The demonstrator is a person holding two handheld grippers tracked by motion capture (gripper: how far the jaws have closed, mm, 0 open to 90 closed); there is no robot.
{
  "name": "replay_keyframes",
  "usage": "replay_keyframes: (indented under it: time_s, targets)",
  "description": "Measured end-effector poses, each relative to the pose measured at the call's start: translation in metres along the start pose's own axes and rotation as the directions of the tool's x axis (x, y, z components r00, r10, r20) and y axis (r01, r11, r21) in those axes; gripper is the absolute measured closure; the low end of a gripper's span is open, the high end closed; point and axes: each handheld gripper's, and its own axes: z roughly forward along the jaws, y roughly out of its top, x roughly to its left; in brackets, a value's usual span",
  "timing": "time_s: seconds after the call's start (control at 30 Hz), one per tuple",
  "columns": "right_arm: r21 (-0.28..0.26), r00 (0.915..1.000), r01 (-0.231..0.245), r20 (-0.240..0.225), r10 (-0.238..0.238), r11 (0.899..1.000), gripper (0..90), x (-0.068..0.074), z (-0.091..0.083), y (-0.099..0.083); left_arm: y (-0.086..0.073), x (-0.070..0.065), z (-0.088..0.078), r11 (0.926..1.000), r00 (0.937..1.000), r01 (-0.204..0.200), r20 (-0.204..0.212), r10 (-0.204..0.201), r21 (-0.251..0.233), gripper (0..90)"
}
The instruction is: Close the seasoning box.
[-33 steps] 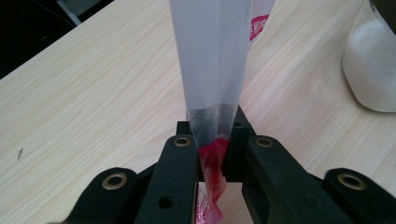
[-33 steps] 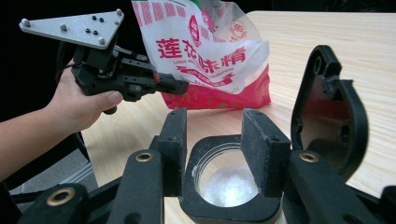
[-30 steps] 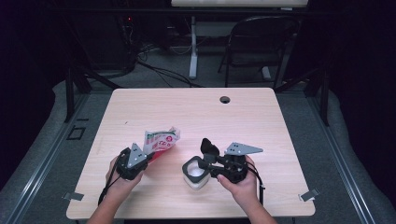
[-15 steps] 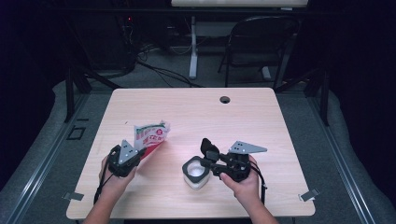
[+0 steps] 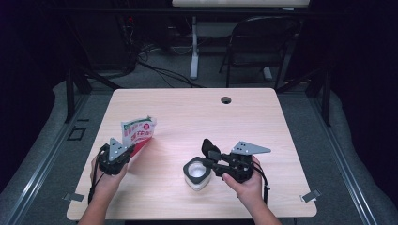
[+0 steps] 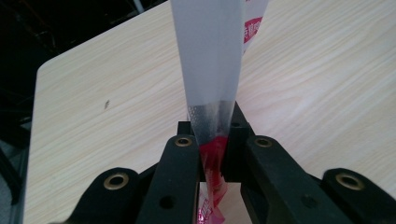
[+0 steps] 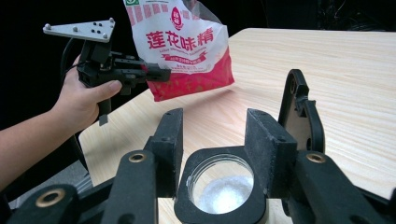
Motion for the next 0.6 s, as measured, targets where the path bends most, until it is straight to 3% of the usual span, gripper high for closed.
replay_keyframes:
  time_s: [0.3, 0.6]
  targets:
    - [-0.010, 0.9996, -0.002, 0.028, 0.002, 1.000, 61.4, 0.000, -0.003, 0.002, -0.009, 0.011, 0.001, 0.9991, 0.9972, 0.029, -0.070, -0.027, 0.031, 86.9]
    - [-0.016, 0.9991, 0.001, 0.044, -0.001, 1.000, 64.0, -0.001, -0.004, 0.004, -0.014, 0.017, 0.005, 0.9954, 0.9950, 0.084, -0.058, -0.082, 0.045, 86.8]
